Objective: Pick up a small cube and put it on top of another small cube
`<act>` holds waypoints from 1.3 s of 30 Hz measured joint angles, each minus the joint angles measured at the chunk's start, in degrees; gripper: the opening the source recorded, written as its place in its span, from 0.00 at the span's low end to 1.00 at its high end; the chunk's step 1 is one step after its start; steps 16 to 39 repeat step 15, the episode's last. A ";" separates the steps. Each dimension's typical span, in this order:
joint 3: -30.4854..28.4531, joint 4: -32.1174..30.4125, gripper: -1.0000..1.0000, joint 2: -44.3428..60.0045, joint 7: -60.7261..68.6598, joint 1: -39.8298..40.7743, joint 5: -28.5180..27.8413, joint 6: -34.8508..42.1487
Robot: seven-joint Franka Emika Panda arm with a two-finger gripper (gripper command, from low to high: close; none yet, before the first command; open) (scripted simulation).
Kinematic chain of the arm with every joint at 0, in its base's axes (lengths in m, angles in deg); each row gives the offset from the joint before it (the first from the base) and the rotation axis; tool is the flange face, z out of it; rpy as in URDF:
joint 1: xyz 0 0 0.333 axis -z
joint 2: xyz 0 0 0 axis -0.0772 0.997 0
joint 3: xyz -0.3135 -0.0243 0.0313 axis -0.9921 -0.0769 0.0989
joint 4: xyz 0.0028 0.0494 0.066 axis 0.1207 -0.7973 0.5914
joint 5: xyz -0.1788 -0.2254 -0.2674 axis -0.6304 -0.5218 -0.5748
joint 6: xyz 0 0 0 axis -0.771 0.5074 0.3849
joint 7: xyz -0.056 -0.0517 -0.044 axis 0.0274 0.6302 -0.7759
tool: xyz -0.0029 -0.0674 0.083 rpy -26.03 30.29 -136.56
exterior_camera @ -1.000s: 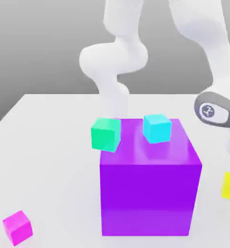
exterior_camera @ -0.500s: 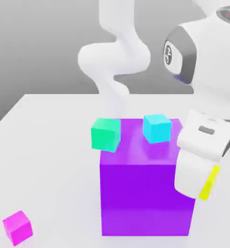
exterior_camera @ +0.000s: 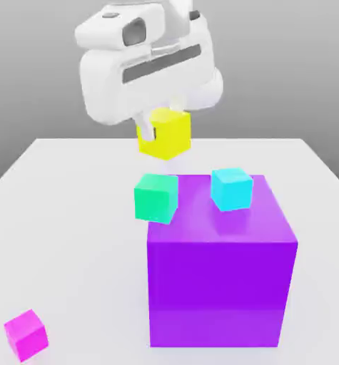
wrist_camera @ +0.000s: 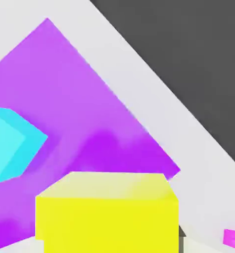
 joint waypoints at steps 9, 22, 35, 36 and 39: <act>0.77 -8.86 1.00 0.17 -0.40 0.70 -1.43 -10.13; 1.00 -5.32 1.00 -1.66 -0.45 0.89 -1.59 -4.93; 1.00 -5.32 1.00 -1.66 -0.45 0.89 -1.59 -4.93; 1.00 -5.32 1.00 -1.66 -0.45 0.89 -1.59 -4.93; 1.00 -5.32 1.00 -1.66 -0.45 0.89 -1.59 -4.93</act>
